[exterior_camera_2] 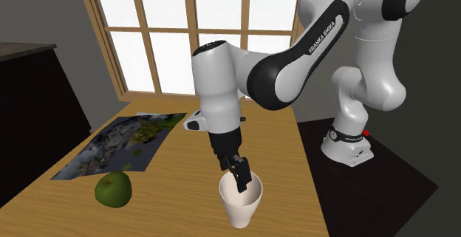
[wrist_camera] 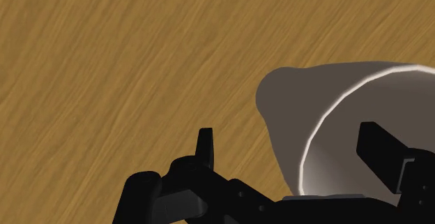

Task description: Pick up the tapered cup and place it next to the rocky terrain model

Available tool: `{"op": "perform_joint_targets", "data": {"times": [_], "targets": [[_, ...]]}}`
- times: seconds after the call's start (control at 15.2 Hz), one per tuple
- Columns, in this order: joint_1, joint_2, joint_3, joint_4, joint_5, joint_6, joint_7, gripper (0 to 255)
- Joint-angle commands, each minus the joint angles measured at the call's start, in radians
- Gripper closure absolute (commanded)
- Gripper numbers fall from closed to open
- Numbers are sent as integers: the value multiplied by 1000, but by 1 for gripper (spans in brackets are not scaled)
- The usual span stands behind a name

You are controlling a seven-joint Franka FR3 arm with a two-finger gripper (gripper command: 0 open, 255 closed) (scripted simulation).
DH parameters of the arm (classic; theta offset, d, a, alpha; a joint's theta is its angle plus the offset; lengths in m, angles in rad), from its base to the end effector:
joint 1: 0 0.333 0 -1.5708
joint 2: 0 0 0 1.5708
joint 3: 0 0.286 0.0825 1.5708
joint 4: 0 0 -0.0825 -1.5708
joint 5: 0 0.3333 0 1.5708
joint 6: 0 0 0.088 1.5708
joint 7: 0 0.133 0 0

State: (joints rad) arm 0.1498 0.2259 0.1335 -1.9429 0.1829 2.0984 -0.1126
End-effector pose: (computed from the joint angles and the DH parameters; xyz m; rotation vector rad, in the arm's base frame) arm 0.5207 0.1629 0.3373 -2.9286 -0.4363 0.1261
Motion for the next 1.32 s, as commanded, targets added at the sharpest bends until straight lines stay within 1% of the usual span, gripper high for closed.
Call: {"op": "perform_joint_targets", "data": {"times": [0.0,0.4,0.46,1.06,1.25], "targets": [[2,9,1,1,0,9,1,0],[2,9,1,1,0,9,1,0],[2,9,1,1,0,9,1,255],[2,9,1,1,0,9,1,255],[1,-9,1,19,-1,-27,6,255]]}}
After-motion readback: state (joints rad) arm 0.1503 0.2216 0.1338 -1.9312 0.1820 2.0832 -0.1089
